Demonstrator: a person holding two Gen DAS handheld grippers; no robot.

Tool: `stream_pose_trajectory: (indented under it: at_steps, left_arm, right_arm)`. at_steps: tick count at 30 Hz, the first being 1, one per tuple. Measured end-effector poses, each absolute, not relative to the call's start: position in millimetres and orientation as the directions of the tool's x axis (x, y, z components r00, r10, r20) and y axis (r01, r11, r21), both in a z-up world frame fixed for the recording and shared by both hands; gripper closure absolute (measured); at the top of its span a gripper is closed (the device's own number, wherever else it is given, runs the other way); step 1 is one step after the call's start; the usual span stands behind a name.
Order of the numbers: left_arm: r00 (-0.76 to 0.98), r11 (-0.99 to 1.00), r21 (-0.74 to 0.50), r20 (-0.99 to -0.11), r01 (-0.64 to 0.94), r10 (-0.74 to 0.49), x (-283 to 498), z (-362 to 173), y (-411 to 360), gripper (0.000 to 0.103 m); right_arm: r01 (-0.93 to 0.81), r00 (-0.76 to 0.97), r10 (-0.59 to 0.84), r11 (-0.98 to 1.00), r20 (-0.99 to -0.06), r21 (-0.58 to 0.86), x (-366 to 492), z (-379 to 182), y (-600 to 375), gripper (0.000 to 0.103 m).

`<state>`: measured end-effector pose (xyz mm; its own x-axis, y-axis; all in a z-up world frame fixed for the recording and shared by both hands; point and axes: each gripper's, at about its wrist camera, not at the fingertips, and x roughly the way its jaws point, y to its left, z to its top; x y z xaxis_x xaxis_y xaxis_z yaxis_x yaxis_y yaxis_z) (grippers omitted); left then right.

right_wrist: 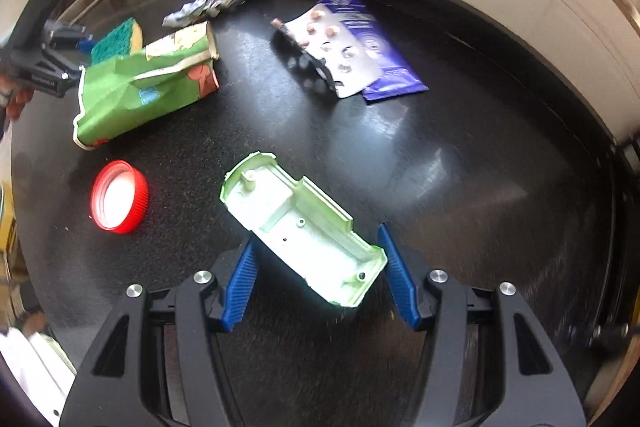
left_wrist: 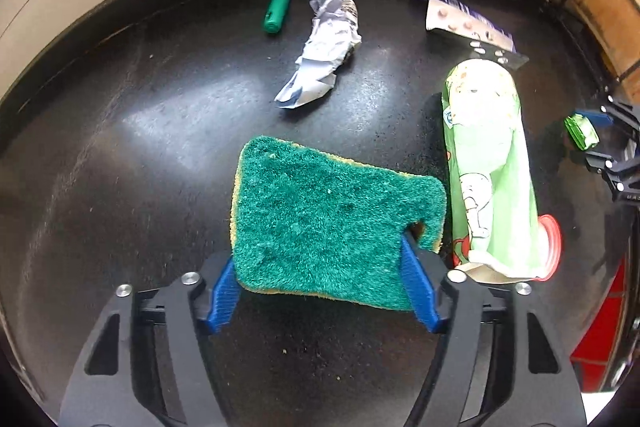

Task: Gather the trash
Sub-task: 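Carry the sponge and pale green tray over the bin with both grippers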

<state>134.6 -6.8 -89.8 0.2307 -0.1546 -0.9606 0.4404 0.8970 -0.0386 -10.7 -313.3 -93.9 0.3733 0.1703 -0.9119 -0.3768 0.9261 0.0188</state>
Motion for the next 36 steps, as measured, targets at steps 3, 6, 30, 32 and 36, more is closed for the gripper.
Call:
stream_pose_trajectory:
  at_steps: [3,6,30,32,36]
  left_arm:
    - [0.256,0.898,-0.011,-0.957,0.439,-0.137,125.3,-80.4,0.0,0.041]
    - [0.282,0.9,-0.005,-0.949,0.435,-0.142,118.8,-60.9,12.5,0.043]
    - [0.398,0.998,-0.017,-0.916,0.068,-0.043,-95.8,15.7,293.2,0.044]
    - [0.389,0.999,-0.033,-0.921,-0.004,-0.029,-125.3,-0.7,326.1,0.044]
    - [0.369,0.986,-0.068,-0.93,-0.153,-0.007,-188.6,-48.5,388.7,0.044]
  right_arm:
    - [-0.336,0.4,0.13,0.942,-0.907,-0.013,-22.9,-83.9,-324.2,0.045]
    - [-0.299,0.408,0.121,0.954,-0.905,-0.007,-29.6,-78.3,-332.9,0.045]
    - [-0.809,0.251,0.566,0.568,-0.785,0.152,-143.4,-3.5,12.3,0.045]
    - [-0.841,0.184,0.587,0.509,-0.788,0.183,-164.8,-15.9,53.9,0.045]
    - [-0.87,0.054,0.601,0.421,-0.797,0.258,-204.3,-53.8,132.6,0.045]
